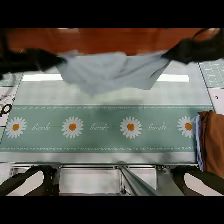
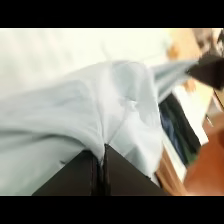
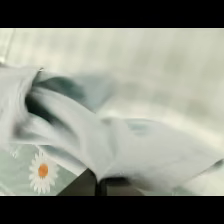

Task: Fold the shirts.

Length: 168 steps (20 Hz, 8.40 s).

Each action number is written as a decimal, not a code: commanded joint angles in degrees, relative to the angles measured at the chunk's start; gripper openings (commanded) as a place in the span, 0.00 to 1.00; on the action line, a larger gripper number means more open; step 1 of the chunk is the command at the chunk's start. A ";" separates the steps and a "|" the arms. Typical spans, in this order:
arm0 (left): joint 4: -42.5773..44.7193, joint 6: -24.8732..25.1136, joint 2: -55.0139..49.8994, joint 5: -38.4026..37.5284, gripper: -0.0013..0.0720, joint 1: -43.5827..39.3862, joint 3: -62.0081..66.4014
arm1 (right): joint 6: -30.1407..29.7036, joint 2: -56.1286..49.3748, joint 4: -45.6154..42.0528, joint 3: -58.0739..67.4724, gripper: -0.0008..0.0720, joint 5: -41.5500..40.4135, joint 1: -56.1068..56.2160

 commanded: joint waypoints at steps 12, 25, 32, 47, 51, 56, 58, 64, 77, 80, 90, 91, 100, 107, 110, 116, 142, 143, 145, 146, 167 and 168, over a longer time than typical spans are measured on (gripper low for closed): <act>27.12 -25.11 40.33 -3.19 0.06 3.87 12.00 | 9.40 31.98 -17.70 13.44 0.04 18.36 -1.57; 15.54 -16.87 38.23 6.34 0.06 3.69 -32.09 | 5.51 25.22 -10.38 -24.94 0.04 4.02 -1.57; 9.46 -5.35 3.15 32.74 0.07 -12.13 -33.55 | 2.47 -4.15 -7.96 -25.88 0.04 -9.38 -1.57; 38.45 -18.69 -18.58 -1.44 0.71 8.48 -0.35 | -0.42 -12.83 -4.46 -12.48 0.58 6.80 -24.35; 33.09 -14.32 -18.14 -3.76 0.71 10.73 -14.69 | -6.16 -6.99 -2.75 -33.40 0.58 0.07 -26.58; 32.96 -11.72 -21.68 -1.01 0.71 9.88 -23.15 | -9.60 -7.02 -0.94 -42.38 0.58 -0.59 -26.58; 32.89 -11.72 -22.67 0.35 0.71 8.48 -23.17 | -9.60 -6.99 -0.39 -42.36 0.58 -0.72 -26.58; 32.06 -11.78 -25.70 5.03 0.71 -0.68 -23.02 | -9.57 -6.99 0.76 -42.36 0.57 -1.11 -26.58; 32.72 -11.98 -26.01 1.18 0.06 -1.86 -18.97 | -4.35 -10.29 -5.66 -43.98 0.57 -3.10 -14.08; 32.72 -12.00 -26.01 0.42 0.06 -1.86 -18.97 | -3.10 -13.22 -5.49 -43.98 0.58 -5.77 -12.52; 32.52 -12.59 -26.01 1.16 0.06 -1.86 -18.97 | -5.44 -21.88 3.65 -42.16 0.57 -9.62 -7.28; 32.52 -12.63 -26.01 1.09 0.06 -1.86 -18.97 | -5.33 -22.60 3.74 -41.05 0.57 -10.10 -5.35; 29.44 -13.49 -13.42 0.02 0.06 -1.31 -9.92 | -3.63 -15.78 -0.68 -17.33 0.04 1.05 -2.43; 28.22 -19.85 2.97 -2.25 0.06 -0.17 25.73 | 3.87 -0.07 -9.62 20.61 0.04 4.17 -3.43; 29.07 -21.73 7.04 -4.81 0.06 0.07 38.12 | 4.04 7.58 -11.61 25.62 0.04 4.09 -3.41; 32.76 -23.23 19.28 -5.66 0.06 0.04 44.33 | 5.33 23.21 -19.34 25.88 0.04 5.92 -3.41; 26.03 -10.45 -22.86 9.33 0.06 -2.16 14.84 | 4.24 -7.61 -20.37 -9.16 0.04 -17.00 -3.43; 26.03 -10.47 -28.17 9.14 0.06 -2.23 18.01 | 4.15 -13.03 -19.63 -7.06 0.04 -17.79 -3.43; 25.99 -10.95 -36.70 9.07 0.06 -2.27 23.67 | 4.15 -22.36 -18.93 -1.90 0.04 -17.88 -3.43; 26.01 -11.93 -40.02 9.31 0.06 -2.27 26.10 | 4.26 -26.71 -18.78 1.16 0.04 -17.77 -3.41; 43.01 -22.45 -7.50 -2.05 0.71 7.52 -12.63 | 1.18 -11.80 -7.91 -26.77 0.58 -1.57 -20.35; 40.63 -21.09 -2.21 -0.20 0.71 7.67 -21.73 | -2.40 -8.63 -3.85 -34.01 0.58 -4.15 -21.05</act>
